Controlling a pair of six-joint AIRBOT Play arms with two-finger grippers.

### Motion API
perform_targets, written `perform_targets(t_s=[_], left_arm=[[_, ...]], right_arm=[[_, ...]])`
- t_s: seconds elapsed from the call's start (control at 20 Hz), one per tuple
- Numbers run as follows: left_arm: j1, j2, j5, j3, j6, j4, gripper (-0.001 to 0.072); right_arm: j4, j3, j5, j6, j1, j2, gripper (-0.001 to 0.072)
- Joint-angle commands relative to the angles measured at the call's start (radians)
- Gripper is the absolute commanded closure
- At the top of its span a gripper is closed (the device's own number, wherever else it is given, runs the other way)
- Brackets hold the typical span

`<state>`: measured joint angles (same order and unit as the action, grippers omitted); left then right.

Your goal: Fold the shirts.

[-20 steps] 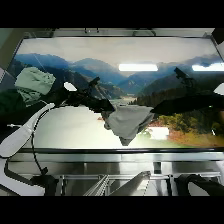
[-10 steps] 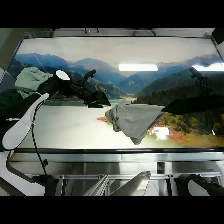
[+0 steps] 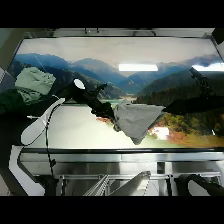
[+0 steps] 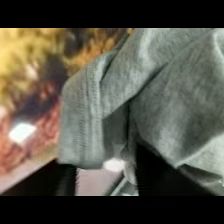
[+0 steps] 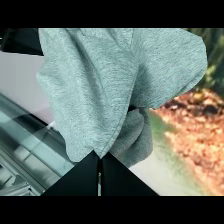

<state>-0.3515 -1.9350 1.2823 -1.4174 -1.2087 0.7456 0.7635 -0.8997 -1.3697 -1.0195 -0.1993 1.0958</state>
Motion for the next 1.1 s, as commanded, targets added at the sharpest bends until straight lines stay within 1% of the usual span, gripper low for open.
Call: perform_targets(t_s=[0.0,0.1,0.2,0.3,0.35,0.45,0.5,0.6,0.7,0.8,0.85,0.95,1.05], left_arm=[[-0.008,-0.004,-0.018,-0.039,0.026,-0.048,0.0706],[0.011,0.042,0.024,-0.078,0.041,-0.079,0.0700],[0.058,0.146,0.095,-0.115,0.040,-0.082,0.0700],[0.132,0.301,0.172,-0.171,0.027,-0.084,0.0701],[0.174,0.389,0.194,-0.201,0.013,-0.084,0.0700],[0.267,0.574,0.202,-0.254,0.010,-0.083,0.0697],[0.315,0.658,0.200,-0.266,0.010,-0.082,0.0690],[0.419,0.830,0.192,-0.235,0.011,-0.084,0.0689],[0.504,0.972,0.196,-0.178,0.016,-0.085,0.0688],[0.586,1.091,0.200,-0.133,0.043,-0.085,0.0687],[0.628,1.129,0.198,-0.119,0.053,-0.086,0.0687],[0.717,1.172,0.188,-0.069,0.065,-0.087,0.0686],[0.744,1.141,0.188,0.012,0.073,-0.103,0.0685]], right_arm=[[0.000,0.000,0.000,0.002,0.000,-0.001,0.0702],[0.000,-0.002,-0.001,0.002,-0.003,-0.006,0.0702],[-0.015,-0.037,-0.021,0.002,-0.035,-0.040,0.0702],[-0.099,-0.122,-0.063,0.008,-0.118,-0.107,0.0702],[-0.180,-0.179,-0.088,0.036,-0.178,-0.151,0.0702],[-0.330,-0.271,-0.094,0.079,-0.307,-0.238,0.0702],[-0.378,-0.306,-0.083,0.093,-0.377,-0.283,0.0702],[-0.394,-0.337,-0.068,0.092,-0.466,-0.352,0.0701],[-0.423,-0.341,-0.068,0.093,-0.457,-0.387,0.0701],[-0.522,-0.352,-0.066,0.164,-0.443,-0.405,0.0702],[-0.554,-0.369,-0.041,0.175,-0.443,-0.406,0.0701],[-0.558,-0.384,0.046,0.190,-0.436,-0.391,0.0702],[-0.557,-0.384,0.080,0.214,-0.379,-0.322,0.0701]])
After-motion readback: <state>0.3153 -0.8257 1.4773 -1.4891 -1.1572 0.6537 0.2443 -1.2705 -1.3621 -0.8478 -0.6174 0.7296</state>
